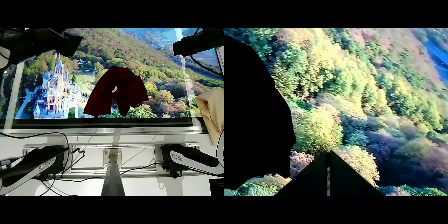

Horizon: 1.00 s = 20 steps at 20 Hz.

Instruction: Fold the clothes and pants, and hang the long-sleeved shirts on hangers.

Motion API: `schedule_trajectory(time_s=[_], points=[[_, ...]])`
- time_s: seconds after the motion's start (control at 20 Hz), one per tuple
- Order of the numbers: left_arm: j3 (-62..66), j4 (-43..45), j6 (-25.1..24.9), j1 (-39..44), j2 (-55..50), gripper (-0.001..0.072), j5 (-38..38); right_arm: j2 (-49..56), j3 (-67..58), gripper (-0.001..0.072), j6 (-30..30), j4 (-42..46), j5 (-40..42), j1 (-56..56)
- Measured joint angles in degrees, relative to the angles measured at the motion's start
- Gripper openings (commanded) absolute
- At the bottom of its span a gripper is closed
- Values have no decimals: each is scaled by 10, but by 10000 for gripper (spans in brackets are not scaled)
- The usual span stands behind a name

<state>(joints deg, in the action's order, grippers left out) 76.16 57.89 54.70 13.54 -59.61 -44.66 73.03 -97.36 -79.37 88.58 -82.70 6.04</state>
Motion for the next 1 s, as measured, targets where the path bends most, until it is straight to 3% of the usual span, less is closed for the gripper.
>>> schedule_trajectory(time_s=[0.75, 1.0], points=[[0, 0, 0, 0, 0, 698, 0, 0, 0, 17, 0, -1, 1, 0], [0, -1, 5, 0, 0, 698, 0, 3, 6, 17, 51, 8, 28, -8]])
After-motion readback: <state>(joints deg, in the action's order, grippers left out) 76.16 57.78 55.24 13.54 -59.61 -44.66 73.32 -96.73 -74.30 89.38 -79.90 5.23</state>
